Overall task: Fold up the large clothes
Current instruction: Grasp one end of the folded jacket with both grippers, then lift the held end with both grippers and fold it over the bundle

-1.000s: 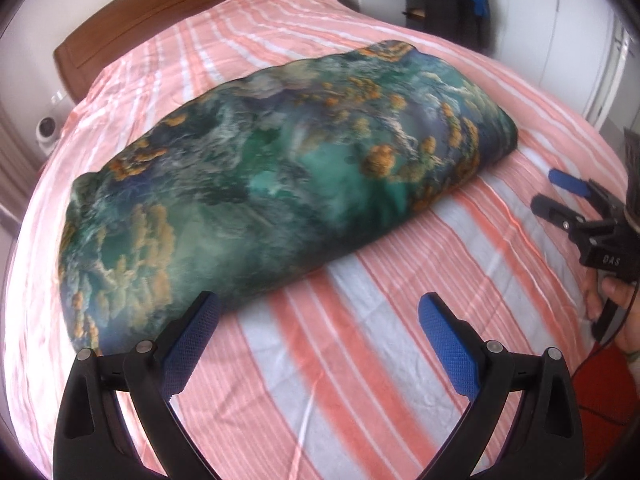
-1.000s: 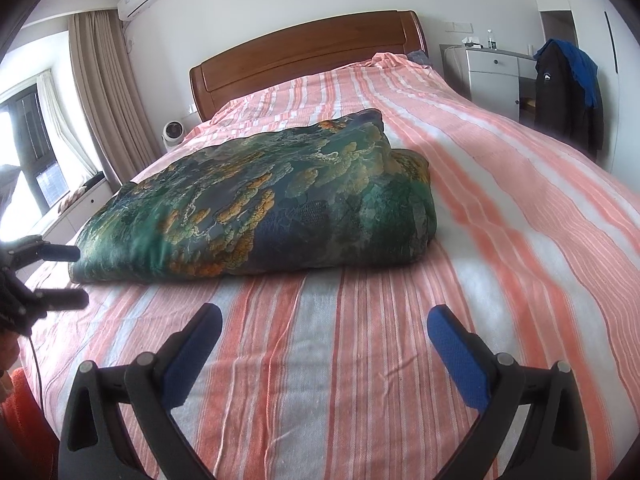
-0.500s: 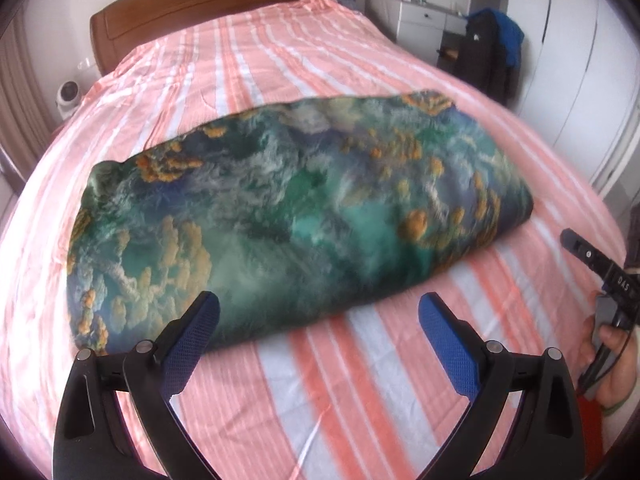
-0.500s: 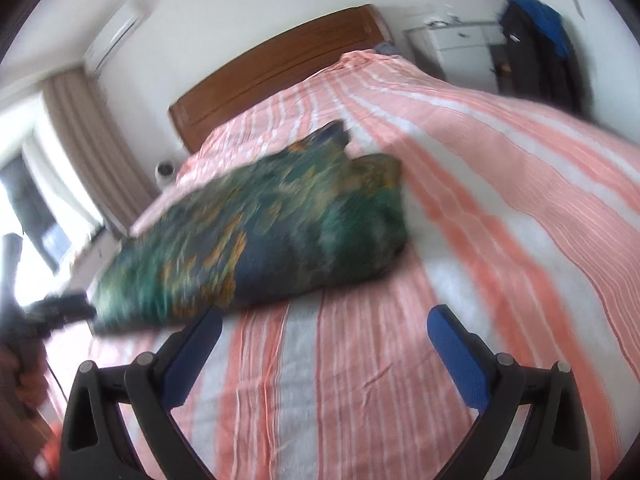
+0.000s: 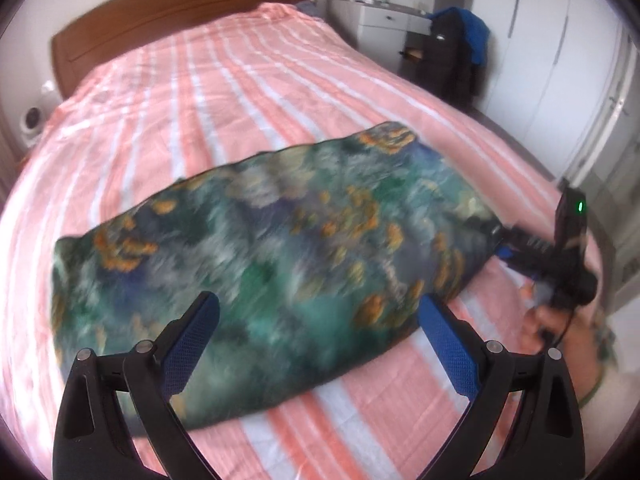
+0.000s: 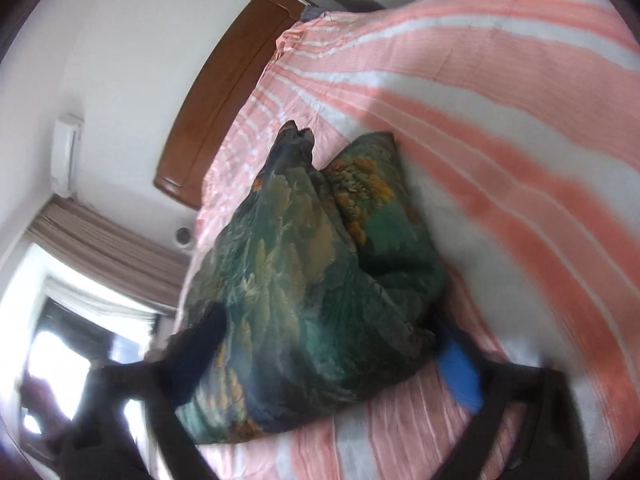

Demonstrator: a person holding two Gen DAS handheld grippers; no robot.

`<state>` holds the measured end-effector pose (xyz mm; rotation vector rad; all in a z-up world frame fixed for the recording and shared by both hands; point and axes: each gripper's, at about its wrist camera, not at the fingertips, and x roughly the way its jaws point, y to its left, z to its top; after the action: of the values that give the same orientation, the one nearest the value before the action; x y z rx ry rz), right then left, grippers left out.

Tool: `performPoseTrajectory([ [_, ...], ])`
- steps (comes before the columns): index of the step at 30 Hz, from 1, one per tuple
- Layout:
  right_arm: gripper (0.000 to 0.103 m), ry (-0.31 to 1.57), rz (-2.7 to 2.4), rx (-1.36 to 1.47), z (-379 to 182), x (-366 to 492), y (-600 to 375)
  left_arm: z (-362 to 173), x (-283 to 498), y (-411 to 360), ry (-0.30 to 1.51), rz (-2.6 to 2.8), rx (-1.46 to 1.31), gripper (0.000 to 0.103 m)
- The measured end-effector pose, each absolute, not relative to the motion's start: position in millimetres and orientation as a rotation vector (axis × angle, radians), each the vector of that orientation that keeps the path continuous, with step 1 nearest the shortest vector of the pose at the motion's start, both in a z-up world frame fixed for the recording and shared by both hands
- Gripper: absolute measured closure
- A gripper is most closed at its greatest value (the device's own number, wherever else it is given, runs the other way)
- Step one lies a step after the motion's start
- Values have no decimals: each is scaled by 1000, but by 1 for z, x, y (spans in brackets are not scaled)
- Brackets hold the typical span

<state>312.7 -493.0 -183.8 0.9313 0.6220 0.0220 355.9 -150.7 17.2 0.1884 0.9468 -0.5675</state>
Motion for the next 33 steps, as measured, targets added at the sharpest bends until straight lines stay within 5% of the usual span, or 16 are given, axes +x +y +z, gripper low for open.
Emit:
performPoseTrajectory([
  [1,61,591,5,861,-174,308,-488,24,367,-161,970,-606,177,3],
  [2,66,564,6,789,-163,302,-480,29,377,-172,996,-649,169,3],
  [9,70,435,59,243,-86,274,-388,35,418,-266,1134,-850,257,3],
  [18,72,385,142,-272,-62,267,-276,29,389,-278,1097,-726,538,5],
  [20,72,374,163,-319,-60,264,-258,23,388,-268,1089,-637,566,48],
  [23,72,380,194,-321,-59,264,-247,30,398,-237,1118,-617,428,71],
  [25,58,366,221,-289,-56,257,-246,40,403,-207,1094,-590,367,75],
  [26,31,358,280,-239,-50,249,-247,46,408,-188,1091,-582,319,75],
  [28,3,358,359,-131,-38,235,-254,54,419,-142,1090,-576,210,75],
  [33,3,393,330,57,-24,253,-288,42,438,-4,1100,-504,-108,75],
])
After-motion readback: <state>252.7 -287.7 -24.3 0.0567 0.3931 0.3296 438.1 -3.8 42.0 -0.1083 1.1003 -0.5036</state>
